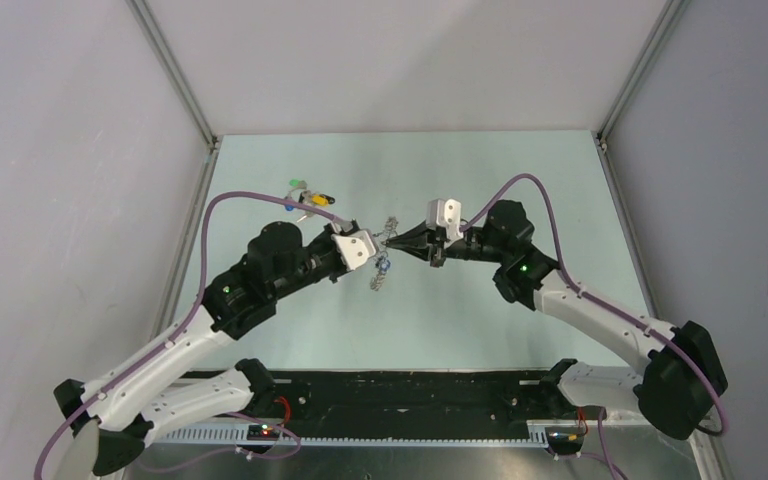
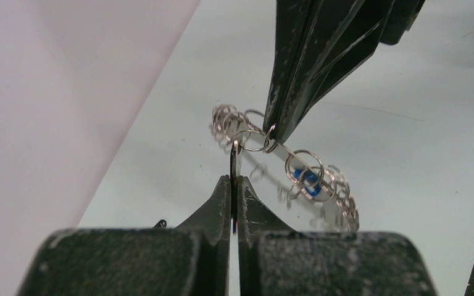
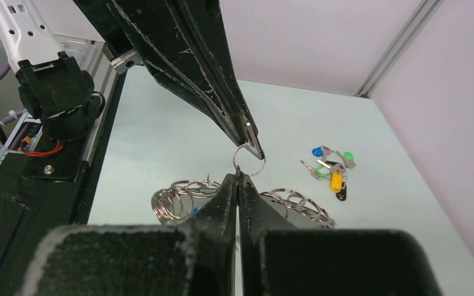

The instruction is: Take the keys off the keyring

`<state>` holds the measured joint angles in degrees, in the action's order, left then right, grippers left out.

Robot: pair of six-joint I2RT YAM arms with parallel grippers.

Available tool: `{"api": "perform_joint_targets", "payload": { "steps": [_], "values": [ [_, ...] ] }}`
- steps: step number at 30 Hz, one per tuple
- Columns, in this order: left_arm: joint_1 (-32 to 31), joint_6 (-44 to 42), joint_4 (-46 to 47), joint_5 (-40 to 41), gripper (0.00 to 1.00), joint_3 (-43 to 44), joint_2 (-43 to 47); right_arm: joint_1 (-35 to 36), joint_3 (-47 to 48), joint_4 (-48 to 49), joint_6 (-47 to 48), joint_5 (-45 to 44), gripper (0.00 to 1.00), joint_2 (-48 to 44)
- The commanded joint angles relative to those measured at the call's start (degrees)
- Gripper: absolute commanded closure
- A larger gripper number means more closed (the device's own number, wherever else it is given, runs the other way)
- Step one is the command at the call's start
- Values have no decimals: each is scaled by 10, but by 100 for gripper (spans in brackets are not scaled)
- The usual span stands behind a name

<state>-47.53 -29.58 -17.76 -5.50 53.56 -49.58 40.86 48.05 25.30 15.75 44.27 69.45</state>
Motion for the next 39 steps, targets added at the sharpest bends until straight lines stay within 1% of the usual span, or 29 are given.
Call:
{"api": "perform_joint_targets", "payload": {
  "steps": [1,6,12,16,18,23,26,29,34,36,39],
  "values": [
    [0,-5,36,29,100,4,18,0,24,-24,7,-9,100,-39],
    [0,-9,40,22,100,-1,26,-6,24,-23,-11,-10,100,-47],
    [1,-9,42,21,100,-3,25,-12,23,0,-45,-8,100,-53],
    [1,-11,42,16,100,-3,27,-14,24,16,-64,-37,100,-58],
    [0,-14,43,11,100,-5,28,-15,24,13,-65,-33,100,-56],
    [1,-15,46,4,100,-7,27,-14,48,-40,-70,-10,100,-35],
    [0,-16,46,4,100,-8,27,-13,65,-67,-92,-11,100,-15],
    [0,-19,49,5,100,-10,28,-12,72,-74,-116,-7,100,-3],
    [0,-22,49,-7,100,-12,26,-11,99,-116,-148,14,100,28],
    [0,-23,50,-12,100,-12,24,-11,106,-120,-169,22,100,42],
    [1,-23,50,-11,100,-12,25,-18,107,-112,-222,1,100,54]
  ]
}}
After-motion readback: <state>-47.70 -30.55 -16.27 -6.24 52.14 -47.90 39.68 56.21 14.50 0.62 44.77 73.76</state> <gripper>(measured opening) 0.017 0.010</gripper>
